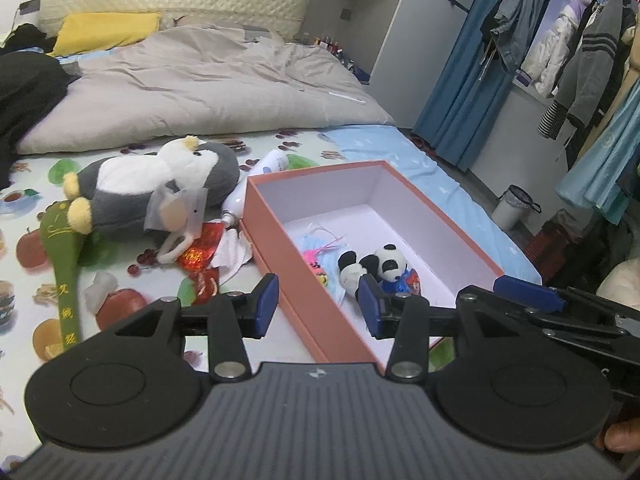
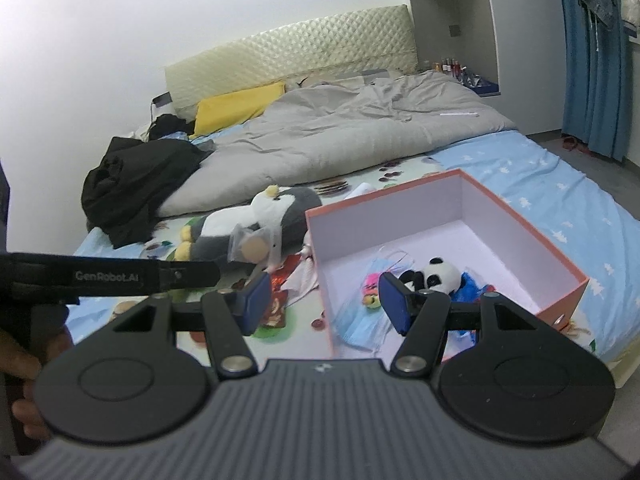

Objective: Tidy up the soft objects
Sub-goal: 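Move both tools back toward the red candy wrappers on the bed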

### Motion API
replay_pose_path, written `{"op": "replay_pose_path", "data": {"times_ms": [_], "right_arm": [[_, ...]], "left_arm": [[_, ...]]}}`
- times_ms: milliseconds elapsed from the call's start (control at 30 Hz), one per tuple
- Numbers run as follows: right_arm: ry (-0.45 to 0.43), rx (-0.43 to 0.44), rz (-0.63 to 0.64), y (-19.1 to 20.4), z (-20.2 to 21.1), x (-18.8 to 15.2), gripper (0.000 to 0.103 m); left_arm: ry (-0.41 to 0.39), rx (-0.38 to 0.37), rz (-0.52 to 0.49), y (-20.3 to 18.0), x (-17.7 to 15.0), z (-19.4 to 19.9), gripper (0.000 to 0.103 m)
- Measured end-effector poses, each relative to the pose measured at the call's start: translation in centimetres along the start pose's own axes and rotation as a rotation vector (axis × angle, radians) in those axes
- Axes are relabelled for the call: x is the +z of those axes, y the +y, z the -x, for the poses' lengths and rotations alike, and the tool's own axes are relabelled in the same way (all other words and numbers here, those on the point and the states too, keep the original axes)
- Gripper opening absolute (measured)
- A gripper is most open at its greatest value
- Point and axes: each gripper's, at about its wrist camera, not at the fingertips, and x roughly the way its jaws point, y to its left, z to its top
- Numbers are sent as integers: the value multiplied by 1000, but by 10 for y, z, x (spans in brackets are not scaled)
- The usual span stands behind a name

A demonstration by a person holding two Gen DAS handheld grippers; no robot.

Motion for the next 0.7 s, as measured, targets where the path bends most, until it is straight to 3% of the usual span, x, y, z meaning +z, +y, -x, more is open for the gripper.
{"op": "replay_pose_path", "data": {"times_ms": [500,700], "right_arm": [[65,43,60,40,1,-43,62],[145,72,73,52,-9,-73,62]], "left_arm": [[-8,57,58,34,-53,35,57],[13,85,75,45,-77,35,58]]}}
